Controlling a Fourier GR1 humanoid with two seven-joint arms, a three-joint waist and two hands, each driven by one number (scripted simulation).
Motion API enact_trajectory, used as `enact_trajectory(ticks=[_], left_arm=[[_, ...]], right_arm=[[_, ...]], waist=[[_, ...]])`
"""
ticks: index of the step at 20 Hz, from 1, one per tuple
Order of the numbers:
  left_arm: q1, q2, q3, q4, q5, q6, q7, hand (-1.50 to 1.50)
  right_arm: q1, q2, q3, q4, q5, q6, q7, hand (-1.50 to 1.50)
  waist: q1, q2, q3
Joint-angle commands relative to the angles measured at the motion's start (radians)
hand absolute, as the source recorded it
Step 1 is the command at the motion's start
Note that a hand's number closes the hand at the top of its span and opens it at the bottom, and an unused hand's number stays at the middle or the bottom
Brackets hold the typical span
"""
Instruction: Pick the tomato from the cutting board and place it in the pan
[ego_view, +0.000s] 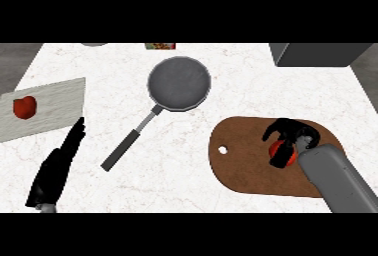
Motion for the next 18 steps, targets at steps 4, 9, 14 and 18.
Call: enact_trajectory(ticks=[4, 9, 14, 18], left_arm=[[-0.031, -0.033, 0.0, 0.005, -0.048, 0.019, 0.028, 0.0], [-0.032, -0.004, 0.046, 0.009, -0.007, -0.026, 0.031, 0.0], [-0.023, -0.005, 0.039, -0.016, -0.005, -0.024, 0.046, 0.0], [0.018, -0.021, 0.023, -0.012, -0.008, -0.027, 0.01, 0.0]], right_arm=[[0.021, 0.052, -0.075, 0.034, -0.004, 0.014, -0.052, 1.5], [0.156, 0.115, -0.059, -0.149, 0.032, -0.086, 0.075, 1.5], [0.159, 0.217, -0.047, -0.112, 0.261, -0.435, 0.266, 1.5], [0.12, 0.165, -0.003, -0.2, 0.444, -0.493, 0.349, 1.5]], waist=[[0.001, 0.005, 0.006], [-0.01, 0.001, 0.005], [-0.021, -0.002, 0.005], [-0.009, -0.003, 0.003]])
